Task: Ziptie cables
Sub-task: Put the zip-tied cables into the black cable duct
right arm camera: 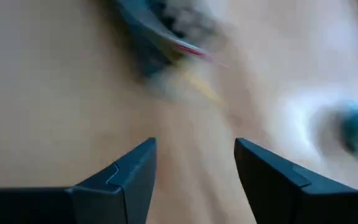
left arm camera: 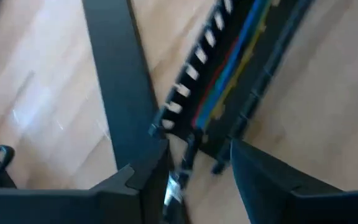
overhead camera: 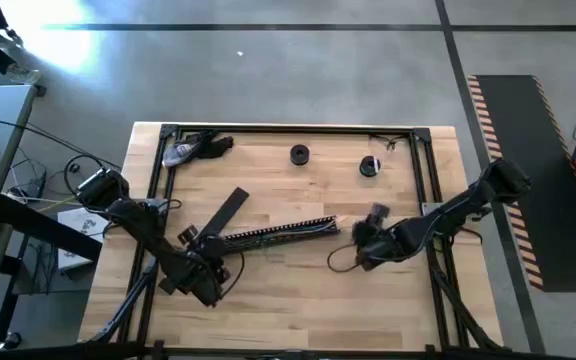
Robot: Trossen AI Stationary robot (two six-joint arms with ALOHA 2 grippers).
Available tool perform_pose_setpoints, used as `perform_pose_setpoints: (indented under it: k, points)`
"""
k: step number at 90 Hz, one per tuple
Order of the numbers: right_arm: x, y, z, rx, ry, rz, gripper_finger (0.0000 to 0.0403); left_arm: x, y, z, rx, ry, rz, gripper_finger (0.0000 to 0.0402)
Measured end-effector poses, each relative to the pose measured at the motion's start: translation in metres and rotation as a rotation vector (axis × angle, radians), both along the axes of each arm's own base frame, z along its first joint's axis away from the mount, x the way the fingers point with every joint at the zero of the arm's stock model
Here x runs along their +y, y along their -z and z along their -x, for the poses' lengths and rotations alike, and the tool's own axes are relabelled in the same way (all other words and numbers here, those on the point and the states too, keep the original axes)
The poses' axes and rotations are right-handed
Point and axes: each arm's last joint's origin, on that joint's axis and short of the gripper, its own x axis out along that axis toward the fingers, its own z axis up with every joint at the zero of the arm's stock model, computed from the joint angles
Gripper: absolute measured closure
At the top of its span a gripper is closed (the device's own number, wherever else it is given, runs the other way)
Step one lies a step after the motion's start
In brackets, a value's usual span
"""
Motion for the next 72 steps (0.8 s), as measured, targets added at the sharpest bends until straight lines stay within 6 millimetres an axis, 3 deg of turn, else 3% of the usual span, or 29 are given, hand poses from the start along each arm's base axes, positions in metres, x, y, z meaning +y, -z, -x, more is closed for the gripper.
perform_pose_setpoints:
  k: [14, 34, 54, 72]
  points:
    - [0.007, -0.009, -0.034, -0.229, -0.232, -0.064, 0.0203, -0.019, -0.017, -0.01, -0.142, -0.005, 0.087, 0.0248]
    - [-0.017, 0.014, -0.075, -0.339, -0.276, -0.036, 0.0203, -0.045, -0.045, -0.013, -0.319, 0.063, 0.127, 0.0263]
    - [-0.046, 0.027, -0.096, -0.309, -0.23, -0.082, 0.0203, -0.059, -0.051, -0.003, -0.446, 0.106, 0.074, 0.0269]
    - [-0.056, 0.042, -0.096, -0.197, -0.226, -0.148, 0.0234, -0.06, -0.051, -0.002, -0.469, 0.109, 0.062, 0.0269]
